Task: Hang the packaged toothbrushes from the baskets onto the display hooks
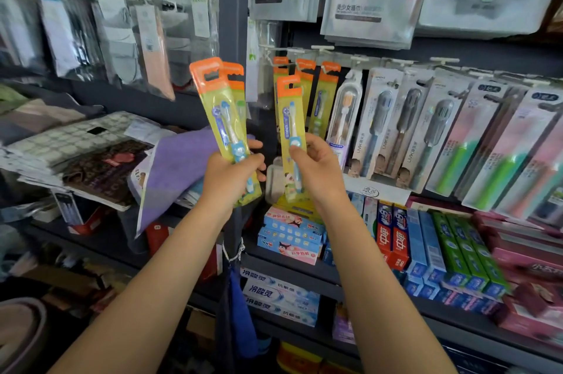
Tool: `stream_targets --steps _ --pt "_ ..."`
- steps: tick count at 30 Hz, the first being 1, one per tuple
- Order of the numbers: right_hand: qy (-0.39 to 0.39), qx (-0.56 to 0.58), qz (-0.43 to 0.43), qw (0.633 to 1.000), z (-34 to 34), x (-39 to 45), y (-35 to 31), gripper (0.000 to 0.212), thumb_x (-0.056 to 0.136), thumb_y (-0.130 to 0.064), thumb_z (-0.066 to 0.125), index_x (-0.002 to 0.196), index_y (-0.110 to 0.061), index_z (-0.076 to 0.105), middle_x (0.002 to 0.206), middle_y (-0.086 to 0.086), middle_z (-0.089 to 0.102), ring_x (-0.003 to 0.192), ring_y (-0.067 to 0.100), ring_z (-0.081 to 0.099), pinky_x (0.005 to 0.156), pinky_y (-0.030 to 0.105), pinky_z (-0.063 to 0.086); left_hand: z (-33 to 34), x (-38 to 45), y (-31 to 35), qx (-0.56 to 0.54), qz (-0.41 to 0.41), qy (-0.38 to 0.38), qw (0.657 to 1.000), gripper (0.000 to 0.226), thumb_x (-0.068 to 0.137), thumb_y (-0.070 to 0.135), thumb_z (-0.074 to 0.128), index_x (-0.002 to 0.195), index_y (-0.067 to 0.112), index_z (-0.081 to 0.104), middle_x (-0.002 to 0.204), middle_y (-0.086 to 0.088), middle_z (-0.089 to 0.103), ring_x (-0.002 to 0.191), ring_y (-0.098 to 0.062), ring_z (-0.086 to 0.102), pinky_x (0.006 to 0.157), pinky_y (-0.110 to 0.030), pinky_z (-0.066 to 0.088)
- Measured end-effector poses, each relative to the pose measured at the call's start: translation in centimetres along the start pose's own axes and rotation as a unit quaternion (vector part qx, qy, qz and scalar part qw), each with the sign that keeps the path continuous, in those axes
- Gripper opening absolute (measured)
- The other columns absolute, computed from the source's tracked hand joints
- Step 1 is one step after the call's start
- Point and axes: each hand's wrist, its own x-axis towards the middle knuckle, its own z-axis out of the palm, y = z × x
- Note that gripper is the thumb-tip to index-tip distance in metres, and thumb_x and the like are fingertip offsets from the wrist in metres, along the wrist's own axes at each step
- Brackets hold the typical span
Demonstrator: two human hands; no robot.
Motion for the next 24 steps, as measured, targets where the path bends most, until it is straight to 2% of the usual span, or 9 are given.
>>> stream_targets --steps 3,6,8,10,12,14,18,21,24 --pt "0.004 -0.024 -0.004 1.000 0.6 1.2 -0.7 0.018 0.098 -0.020 0.059 0.113 -0.024 0.068 0.089 0.011 0.061 0.075 0.019 0.052 0.066 0.035 0.044 0.1 0.9 0.2 0.023 0.002 0.006 1.000 0.015 0.092 0.001 0.064 0.098 0.013 0.069 0.065 -0.006 0.058 0.047 -0.012 0.054 0.051 -0.022 0.048" --pt "0.022 -0.019 -0.020 0.999 1.0 2.3 -1.2 0.016 0.097 -0.018 0.059 0.105 -0.027 0.069 0.099 0.026 0.065 0.078 0.019 0.054 0.070 0.036 0.045 0.4 1.5 0.6 0.024 -0.005 0.002 1.000 0.010 0.090 0.004 0.069 0.098 0.010 0.071 0.060 -0.003 0.059 0.045 -0.012 0.051 0.048 -0.022 0.048" --pt "0.032 -0.014 -0.027 0.999 1.1 2.9 -1.1 0.015 0.098 -0.016 0.059 0.103 -0.026 0.069 0.110 0.026 0.065 0.081 0.015 0.056 0.074 0.032 0.047 0.5 1.9 0.6 0.014 -0.018 -0.005 1.000 0.008 0.089 0.008 0.073 0.096 0.010 0.073 0.059 -0.001 0.063 0.047 -0.014 0.054 0.051 -0.024 0.052" --pt "0.039 -0.007 -0.027 0.999 1.1 3.4 -0.8 0.018 0.100 -0.013 0.057 0.113 -0.017 0.068 0.102 0.017 0.069 0.072 0.005 0.061 0.069 0.021 0.049 0.3 2.2 0.3 0.011 -0.031 -0.010 0.999 0.004 0.088 0.012 0.076 0.091 0.013 0.074 0.061 -0.001 0.067 0.051 -0.016 0.059 0.055 -0.026 0.057" --pt "0.043 0.000 -0.021 0.999 1.2 3.8 -0.6 0.022 0.102 -0.010 0.055 0.122 -0.008 0.063 0.091 0.002 0.065 0.058 -0.009 0.059 0.058 0.009 0.046 0.2 2.5 -0.1 0.019 -0.039 -0.013 0.999 0.004 0.087 0.014 0.077 0.088 0.016 0.074 0.064 -0.001 0.071 0.054 -0.017 0.061 0.058 -0.027 0.058" --pt "0.056 0.006 -0.014 0.998 1.2 4.3 -0.3 0.021 0.103 -0.011 0.054 0.122 -0.007 0.060 0.088 -0.005 0.061 0.053 -0.012 0.057 0.052 0.006 0.042 0.2 2.8 -0.5 0.024 -0.043 -0.018 0.999 0.004 0.086 0.014 0.078 0.088 0.017 0.075 0.066 -0.002 0.072 0.056 -0.019 0.063 0.062 -0.030 0.059" --pt "0.080 0.007 -0.007 0.997 1.2 5.1 0.2 0.019 0.105 -0.013 0.052 0.121 -0.004 0.057 0.085 -0.006 0.056 0.050 -0.014 0.055 0.050 0.004 0.039 0.2 3.4 -0.8 0.025 -0.044 -0.021 0.998 0.004 0.086 0.014 0.078 0.088 0.016 0.075 0.069 -0.003 0.074 0.061 -0.021 0.063 0.072 -0.040 0.060" --pt "0.087 -0.001 0.015 0.996 1.3 5.3 0.8 0.015 0.106 -0.017 0.050 0.107 -0.003 0.055 0.074 -0.006 0.050 0.043 -0.012 0.051 0.045 0.006 0.036 0.2 3.7 -1.0 0.024 -0.041 -0.021 0.999 0.003 0.086 0.015 0.078 0.087 0.016 0.075 0.071 -0.004 0.074 0.060 -0.022 0.064 0.074 -0.043 0.059" --pt "0.099 -0.014 0.055 0.993 1.8 5.2 1.8 0.034 0.105 -0.030 0.053 0.076 -0.013 0.048 0.062 -0.008 0.042 0.041 -0.005 0.048 0.046 0.010 0.036 0.3 3.8 -1.2 0.026 -0.035 -0.019 0.999 0.003 0.086 0.015 0.078 0.086 0.016 0.075 0.070 -0.004 0.074 0.056 -0.021 0.063 0.073 -0.044 0.059"
